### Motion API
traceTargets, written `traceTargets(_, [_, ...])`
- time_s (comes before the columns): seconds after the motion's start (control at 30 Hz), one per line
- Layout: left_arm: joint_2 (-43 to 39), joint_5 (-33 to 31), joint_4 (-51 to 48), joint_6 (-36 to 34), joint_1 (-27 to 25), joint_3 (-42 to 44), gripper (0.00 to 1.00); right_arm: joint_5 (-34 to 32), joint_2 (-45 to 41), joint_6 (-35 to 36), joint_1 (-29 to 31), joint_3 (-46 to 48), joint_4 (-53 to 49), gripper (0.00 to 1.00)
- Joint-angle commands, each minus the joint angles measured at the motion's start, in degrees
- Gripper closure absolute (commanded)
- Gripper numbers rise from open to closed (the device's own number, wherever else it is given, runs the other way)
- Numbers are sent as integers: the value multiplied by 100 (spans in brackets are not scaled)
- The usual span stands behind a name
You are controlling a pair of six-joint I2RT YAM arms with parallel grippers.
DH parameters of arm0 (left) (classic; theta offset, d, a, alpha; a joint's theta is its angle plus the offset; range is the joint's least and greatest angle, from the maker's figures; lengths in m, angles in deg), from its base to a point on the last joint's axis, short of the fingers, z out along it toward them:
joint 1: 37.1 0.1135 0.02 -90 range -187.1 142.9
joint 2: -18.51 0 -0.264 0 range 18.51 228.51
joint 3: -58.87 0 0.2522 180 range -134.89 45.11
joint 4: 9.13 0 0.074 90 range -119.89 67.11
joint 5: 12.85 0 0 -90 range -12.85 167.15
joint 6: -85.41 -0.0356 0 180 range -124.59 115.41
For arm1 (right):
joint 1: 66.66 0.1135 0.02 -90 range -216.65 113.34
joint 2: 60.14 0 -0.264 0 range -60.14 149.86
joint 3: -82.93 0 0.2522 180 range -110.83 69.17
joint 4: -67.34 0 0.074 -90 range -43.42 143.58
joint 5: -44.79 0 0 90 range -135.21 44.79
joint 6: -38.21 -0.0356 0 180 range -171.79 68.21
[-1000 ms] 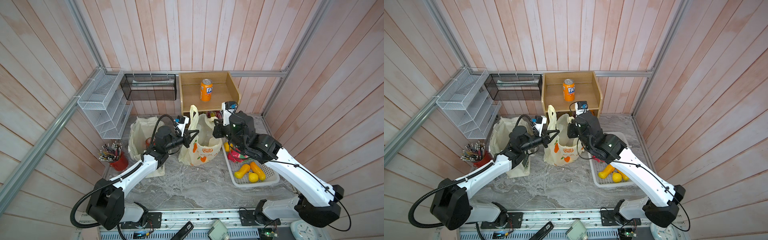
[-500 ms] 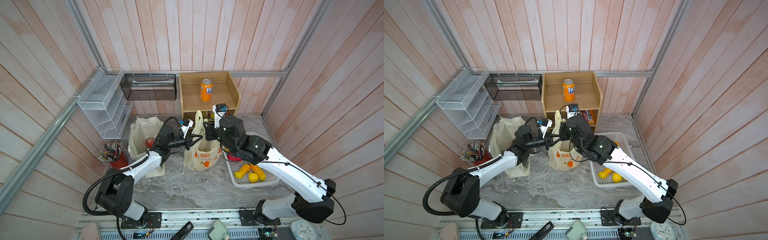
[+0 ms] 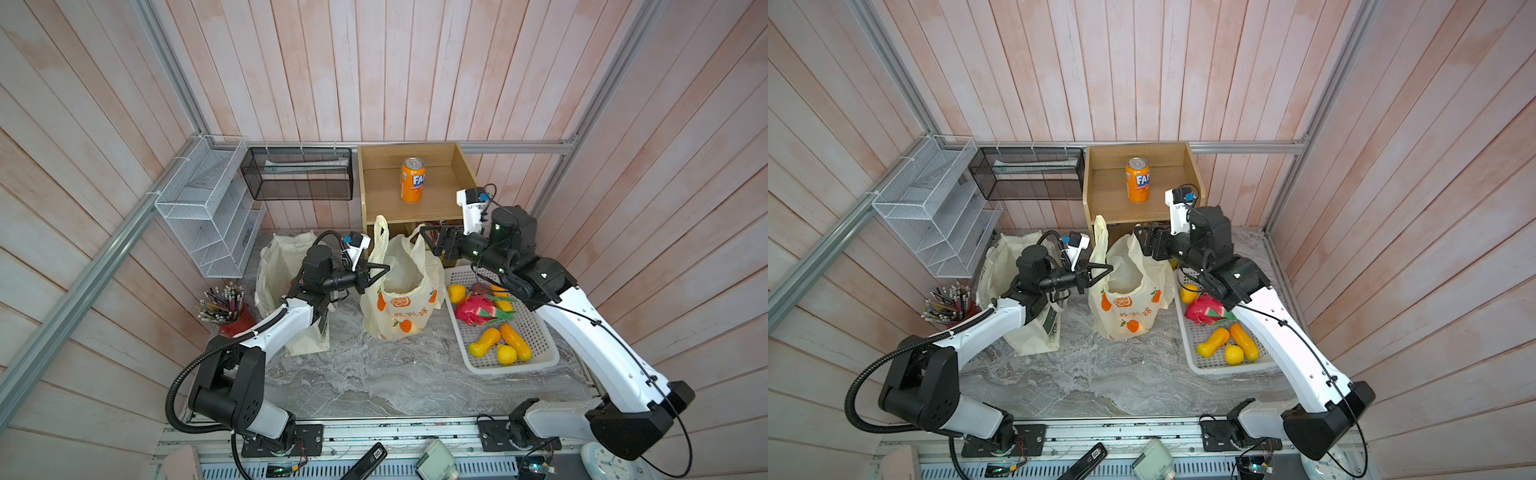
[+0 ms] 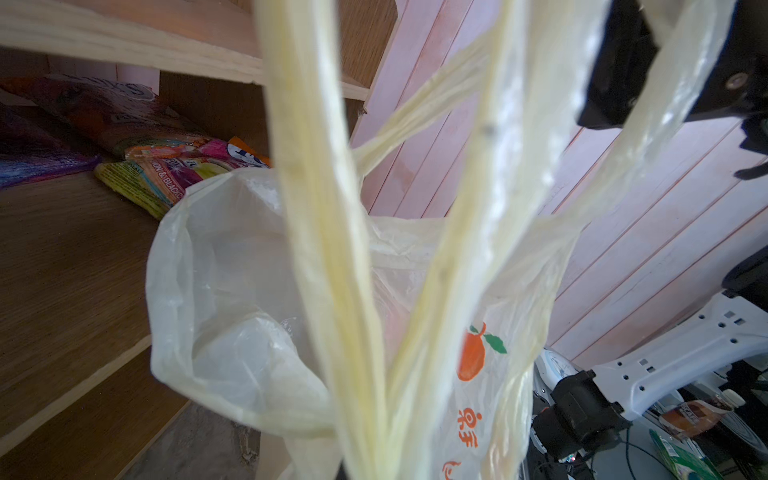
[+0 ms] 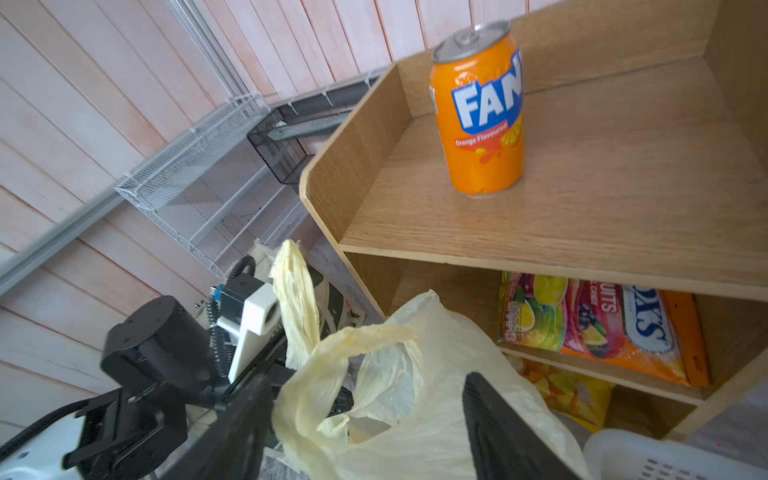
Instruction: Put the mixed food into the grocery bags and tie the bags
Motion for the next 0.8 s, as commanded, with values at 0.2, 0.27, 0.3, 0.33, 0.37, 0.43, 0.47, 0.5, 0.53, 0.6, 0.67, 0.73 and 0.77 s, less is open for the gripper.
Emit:
traceTargets(0.2, [35, 246, -224, -240, 148, -74, 100, 1718, -995, 205, -1236, 1103, 935, 25])
traceTargets(0.27, [43, 255, -233, -231, 160, -99, 100, 1847, -1176, 511, -1259, 1661, 1227, 25])
traceTargets(0.3, [41, 263, -243, -236, 167, -114, 100, 1932, -1245, 644, -1260, 1916, 1354, 25])
traceTargets(0.33, [48, 279, -263, -245, 169, -126, 100, 2038, -1319, 784, -1259, 2275, 1548, 25])
traceTargets(0.37, [55, 291, -284, -253, 164, -142, 100, 2088, -1385, 886, -1261, 2569, 1727, 24])
traceTargets(0.43, [69, 323, -333, -275, 171, -182, 100, 2134, -1466, 1075, -1263, 3065, 1945, 24])
traceTargets(0.47, [69, 334, -361, -292, 164, -190, 100, 2108, -1499, 1146, -1266, 3295, 2048, 24])
traceTargets(0.5, [70, 350, -371, -301, 165, -204, 100, 2080, -1510, 1180, -1259, 3473, 2143, 24])
traceTargets(0.53, [78, 360, -382, -309, 165, -208, 100, 2073, -1514, 1191, -1259, 3642, 2277, 24])
traceTargets(0.6, [116, 389, -391, -311, 166, -226, 100, 2215, -1441, 1145, -1255, 3841, 2533, 26])
traceTargets(0.67, [151, 429, -407, -299, 171, -250, 100, 2323, -1269, 1070, -1196, 3873, 2717, 28])
traceTargets(0.73, [187, 456, -409, -293, 169, -273, 100, 2326, -1020, 1089, -1083, 3788, 2798, 29])
traceTargets(0.77, [204, 473, -408, -293, 166, -285, 100, 2304, -880, 1122, -1036, 3728, 2830, 30])
